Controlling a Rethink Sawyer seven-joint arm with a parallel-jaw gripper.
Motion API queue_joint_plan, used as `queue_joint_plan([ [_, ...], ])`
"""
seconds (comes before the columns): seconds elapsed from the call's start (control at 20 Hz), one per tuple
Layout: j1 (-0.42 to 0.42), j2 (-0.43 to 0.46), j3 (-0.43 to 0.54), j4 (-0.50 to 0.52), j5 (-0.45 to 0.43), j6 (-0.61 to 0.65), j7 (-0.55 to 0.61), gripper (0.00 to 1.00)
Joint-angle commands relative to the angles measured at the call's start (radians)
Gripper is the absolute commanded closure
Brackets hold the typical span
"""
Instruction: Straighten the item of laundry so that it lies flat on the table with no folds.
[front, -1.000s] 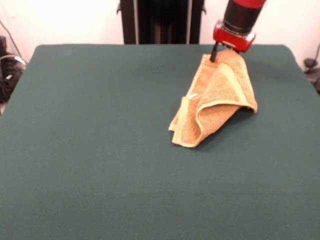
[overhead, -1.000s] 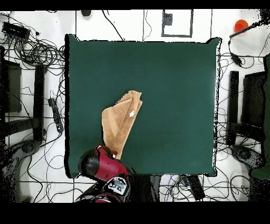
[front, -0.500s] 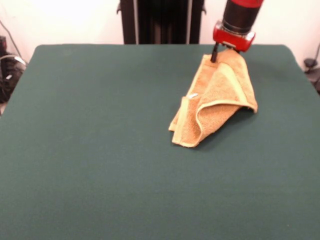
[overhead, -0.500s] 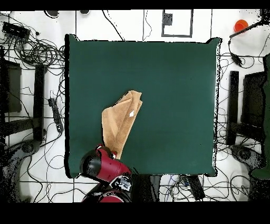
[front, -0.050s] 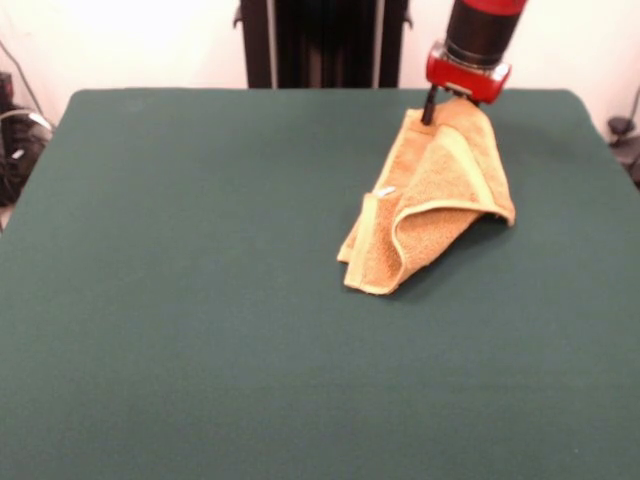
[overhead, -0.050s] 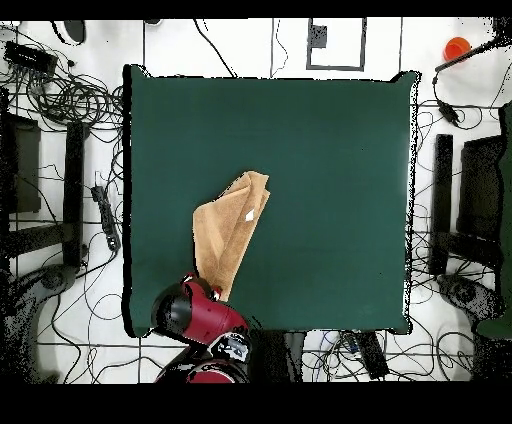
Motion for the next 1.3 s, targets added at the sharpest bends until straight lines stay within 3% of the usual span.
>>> queue_joint_plan([
  [0.05, 0.036, 0.056, 0.186, -0.006, 0.006, -0.009, 0.251, 0.0],
  [1.3, 0.067, 0.04, 0.149, -0.033, 0.056, 0.083, 0.249, 0.0],
])
